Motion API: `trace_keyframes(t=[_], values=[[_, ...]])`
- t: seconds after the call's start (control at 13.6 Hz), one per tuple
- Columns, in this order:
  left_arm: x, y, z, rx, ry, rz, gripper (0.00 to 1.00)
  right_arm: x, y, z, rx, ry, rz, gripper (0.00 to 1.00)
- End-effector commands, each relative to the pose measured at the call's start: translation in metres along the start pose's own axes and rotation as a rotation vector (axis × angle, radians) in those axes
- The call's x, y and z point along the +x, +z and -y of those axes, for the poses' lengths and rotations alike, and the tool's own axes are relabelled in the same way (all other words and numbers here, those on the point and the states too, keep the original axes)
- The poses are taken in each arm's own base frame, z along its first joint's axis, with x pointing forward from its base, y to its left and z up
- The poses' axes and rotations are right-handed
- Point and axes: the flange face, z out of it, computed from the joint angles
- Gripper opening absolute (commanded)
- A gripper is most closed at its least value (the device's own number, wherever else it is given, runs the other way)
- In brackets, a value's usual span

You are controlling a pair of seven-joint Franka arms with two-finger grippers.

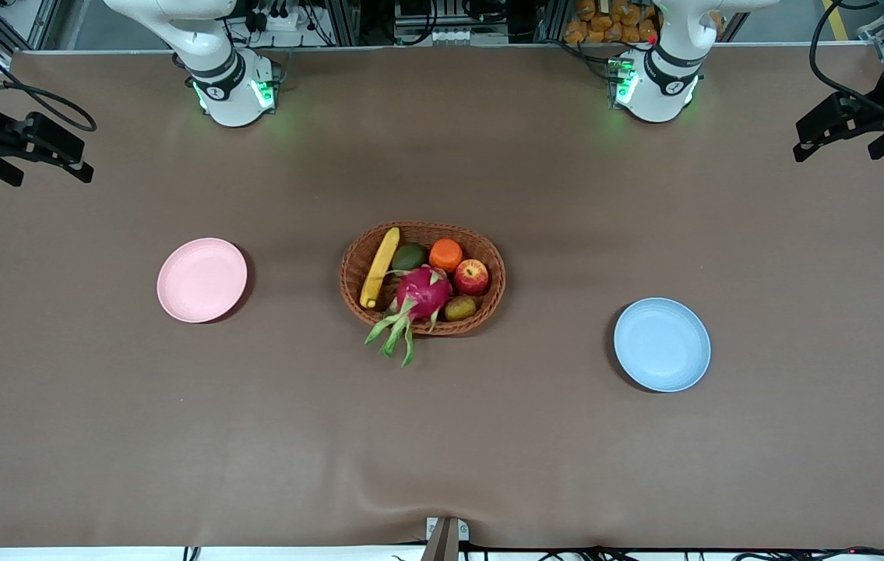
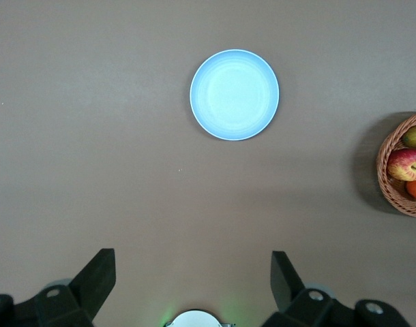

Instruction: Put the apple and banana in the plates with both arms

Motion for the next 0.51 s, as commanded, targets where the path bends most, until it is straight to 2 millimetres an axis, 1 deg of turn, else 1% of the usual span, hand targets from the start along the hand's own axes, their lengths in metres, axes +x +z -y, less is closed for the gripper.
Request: trace_keyframes(t=[0.0,0.15,0.44], values=[[0.0009,-0.0035,-0.0008,0.001,-0.012,0.005,1.00,0.0038,-0.0039,-0.0022,-0.024,-0.011,-0.008,1.00],[0.0010,-0.0042,0.0008,0.000,-0.011,0.004,1.00,0.0041,-0.0042,-0.0068,-0.028,-0.003,-0.009,1.00],[0.0017,-0.0027,0.0023,0.000,-0.008,0.007,1.00,0.0040,-0.0034,-0.0077,-0.028,0.001,-0.006,1.00]])
